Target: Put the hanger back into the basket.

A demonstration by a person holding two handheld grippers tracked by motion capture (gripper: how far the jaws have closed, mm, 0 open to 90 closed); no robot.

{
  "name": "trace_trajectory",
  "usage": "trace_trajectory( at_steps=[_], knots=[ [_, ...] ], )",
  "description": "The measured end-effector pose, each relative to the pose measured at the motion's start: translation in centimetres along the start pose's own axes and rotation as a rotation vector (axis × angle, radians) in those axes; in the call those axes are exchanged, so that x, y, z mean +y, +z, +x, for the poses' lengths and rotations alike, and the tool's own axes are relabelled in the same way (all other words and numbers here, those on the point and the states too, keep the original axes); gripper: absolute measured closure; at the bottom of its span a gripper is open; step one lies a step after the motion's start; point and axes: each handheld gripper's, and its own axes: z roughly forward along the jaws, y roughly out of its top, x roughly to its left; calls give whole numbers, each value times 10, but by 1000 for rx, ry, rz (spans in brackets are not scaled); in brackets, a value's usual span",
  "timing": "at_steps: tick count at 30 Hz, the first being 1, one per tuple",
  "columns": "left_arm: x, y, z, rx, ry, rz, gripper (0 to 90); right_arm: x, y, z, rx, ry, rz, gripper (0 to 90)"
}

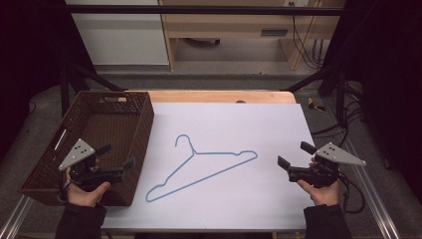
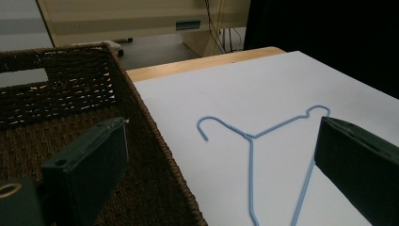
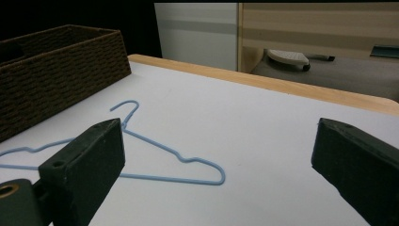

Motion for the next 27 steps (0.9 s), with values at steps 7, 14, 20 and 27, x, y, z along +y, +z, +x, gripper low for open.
trace_trajectory(
  at_steps=[7,14,20,27],
  knots=[
    [2,-1,-3,-5,7,-4,34,0,-1,0,-1,4,0,38],
    [7,4,-15,-14,17,2,46,1,0,1,2,2,9,39],
    [10,11,-25,-37,30,15,46,1,1,4,10,-4,10,40],
    [13,23,-37,-63,46,34,53,1,3,5,9,-2,17,41]
  ],
)
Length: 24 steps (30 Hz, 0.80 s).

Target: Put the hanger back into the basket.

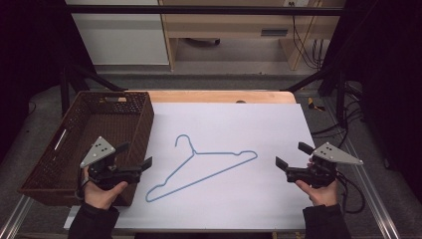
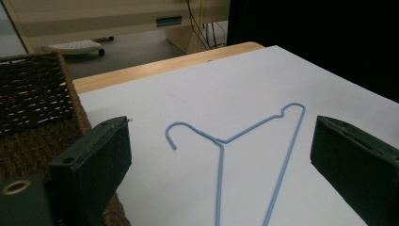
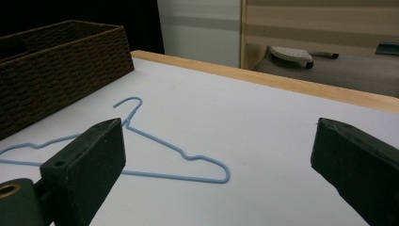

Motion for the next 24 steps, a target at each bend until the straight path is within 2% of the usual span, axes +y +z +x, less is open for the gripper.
trace_trajectory(
  at_steps=[4,12,24],
  knots=[
    [2,10,-9,-20,21,21,54,0,1,1,-3,-3,2,41],
    [6,25,-19,-37,48,46,60,0,2,2,0,-2,7,41],
    [8,64,-26,-54,80,148,85,-1,3,3,4,-2,13,41]
  ],
)
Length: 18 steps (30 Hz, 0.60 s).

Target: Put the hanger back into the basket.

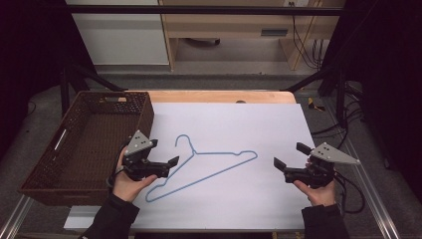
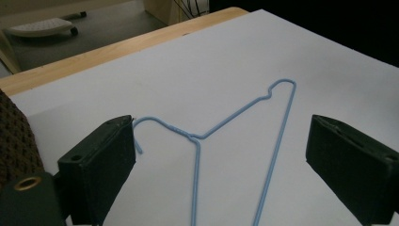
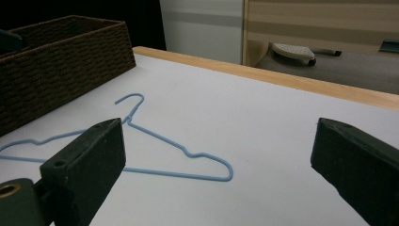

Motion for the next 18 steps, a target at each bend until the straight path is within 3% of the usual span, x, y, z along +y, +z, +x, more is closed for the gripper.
trace_trajectory(
  at_steps=[18],
  knots=[
    [-14,59,0,3,12,161,145,-1,4,1,6,-2,10,40]
  ],
)
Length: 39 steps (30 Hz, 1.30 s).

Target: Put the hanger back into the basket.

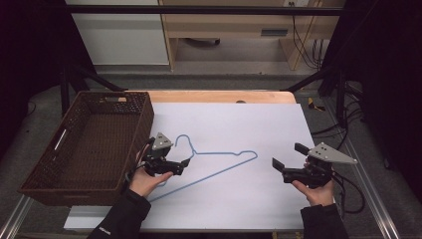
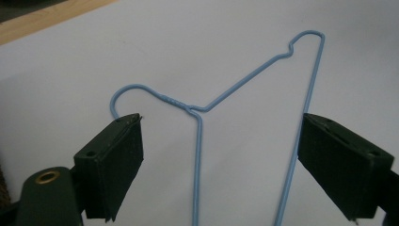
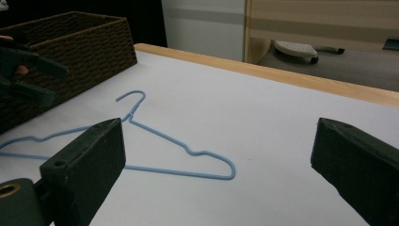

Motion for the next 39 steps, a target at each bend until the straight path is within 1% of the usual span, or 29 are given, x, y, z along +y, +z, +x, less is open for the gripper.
trace_trajectory(
  at_steps=[4,6,11,13,15,17,19,20,22,23,24,27,28,29,30,32,33,34,36,37,38,39],
  knots=[
    [-2,12,1,6,0,25,180,0,1,0,0,1,2,41],
    [-2,19,1,8,5,48,187,-1,1,0,0,2,3,40],
    [-4,32,3,8,9,94,221,0,1,-1,0,3,5,41],
    [-5,37,4,12,15,115,255,0,1,-1,0,5,3,41],
    [-6,40,5,14,20,128,269,0,1,0,1,5,3,41],
    [-7,44,5,14,33,139,326,0,1,0,1,3,5,41],
    [-9,48,5,16,30,148,356,-1,1,0,2,1,6,41],
    [-9,49,5,13,32,157,390,-1,1,0,4,2,5,41],
    [-10,52,5,13,41,170,399,-1,2,0,4,1,5,41],
    [-11,54,5,16,45,179,428,-1,2,0,3,3,7,41],
    [-12,55,5,18,45,183,428,-1,2,0,3,3,7,41],
    [-13,59,6,28,40,193,487,-1,2,0,5,4,5,41],
    [-14,61,6,26,36,196,506,-1,2,1,6,2,6,41],
    [-14,62,7,19,36,205,545,-1,3,1,6,4,6,41],
    [-14,63,7,20,39,205,545,-1,3,1,6,4,6,41],
    [-15,66,5,28,44,211,580,-1,3,1,6,3,7,41],
    [-15,66,5,26,50,224,600,-1,3,1,4,4,8,41],
    [-16,68,5,25,51,223,625,-1,3,1,4,3,8,41],
    [-16,70,5,25,52,239,650,-1,3,1,6,3,7,41],
    [-17,70,5,27,55,243,682,-1,3,1,6,3,7,41],
    [-17,71,4,33,59,242,682,-1,3,1,6,3,7,41],
    [-17,71,4,29,58,243,695,-1,3,1,5,3,7,41]
  ],
)
